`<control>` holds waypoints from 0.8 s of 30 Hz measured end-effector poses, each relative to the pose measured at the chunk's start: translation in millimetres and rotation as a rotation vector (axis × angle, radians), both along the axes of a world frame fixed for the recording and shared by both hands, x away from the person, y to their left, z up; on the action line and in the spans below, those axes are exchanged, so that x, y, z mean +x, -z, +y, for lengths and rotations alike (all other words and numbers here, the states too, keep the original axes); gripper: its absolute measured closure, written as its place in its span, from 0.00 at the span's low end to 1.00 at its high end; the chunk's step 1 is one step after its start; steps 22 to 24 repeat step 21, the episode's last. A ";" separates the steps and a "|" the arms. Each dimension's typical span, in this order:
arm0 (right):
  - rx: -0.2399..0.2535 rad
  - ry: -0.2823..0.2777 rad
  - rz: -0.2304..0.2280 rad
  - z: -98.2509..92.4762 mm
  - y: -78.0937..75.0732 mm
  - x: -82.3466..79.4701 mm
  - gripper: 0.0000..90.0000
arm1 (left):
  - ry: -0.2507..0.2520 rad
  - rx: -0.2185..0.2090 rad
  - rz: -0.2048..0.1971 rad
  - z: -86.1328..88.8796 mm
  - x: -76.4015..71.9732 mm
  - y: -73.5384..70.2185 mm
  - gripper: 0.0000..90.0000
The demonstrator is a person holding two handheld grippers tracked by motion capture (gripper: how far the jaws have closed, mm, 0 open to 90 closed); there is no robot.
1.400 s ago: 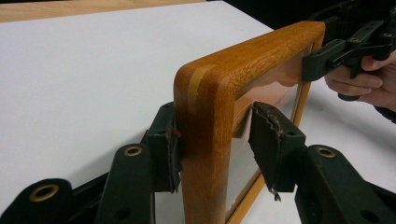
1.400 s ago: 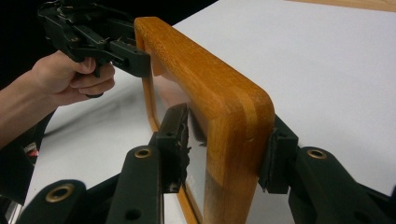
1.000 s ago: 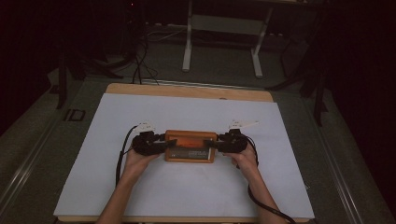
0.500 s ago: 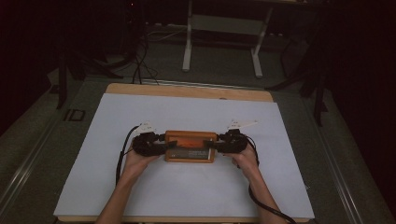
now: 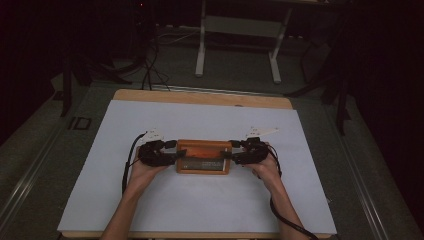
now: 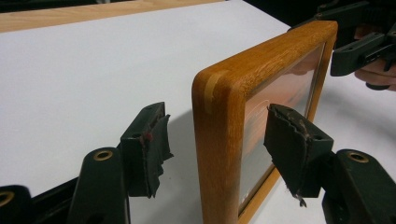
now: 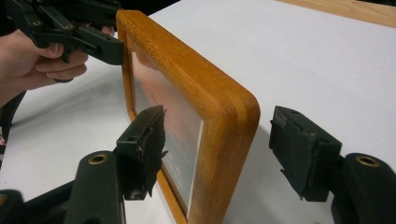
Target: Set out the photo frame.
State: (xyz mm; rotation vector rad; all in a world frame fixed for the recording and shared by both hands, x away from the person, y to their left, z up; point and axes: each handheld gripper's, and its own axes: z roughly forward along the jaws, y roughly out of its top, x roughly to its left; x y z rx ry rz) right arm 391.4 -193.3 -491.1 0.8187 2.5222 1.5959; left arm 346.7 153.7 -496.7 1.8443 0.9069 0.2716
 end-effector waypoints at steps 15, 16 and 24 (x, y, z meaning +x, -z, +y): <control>-0.089 -0.005 -0.015 -9.4 -8.8 -4.3 0.34 | -0.016 0.077 -0.011 7.1 -7.4 -9.6 0.42; -0.098 -0.007 -0.015 -9.9 -9.1 -4.7 0.34 | -0.018 0.076 -0.013 8.3 -8.0 -10.1 0.42; -0.140 -0.028 -0.008 -13.5 -10.5 -6.8 0.33 | -0.022 0.077 -0.004 18.1 -9.8 -11.5 0.42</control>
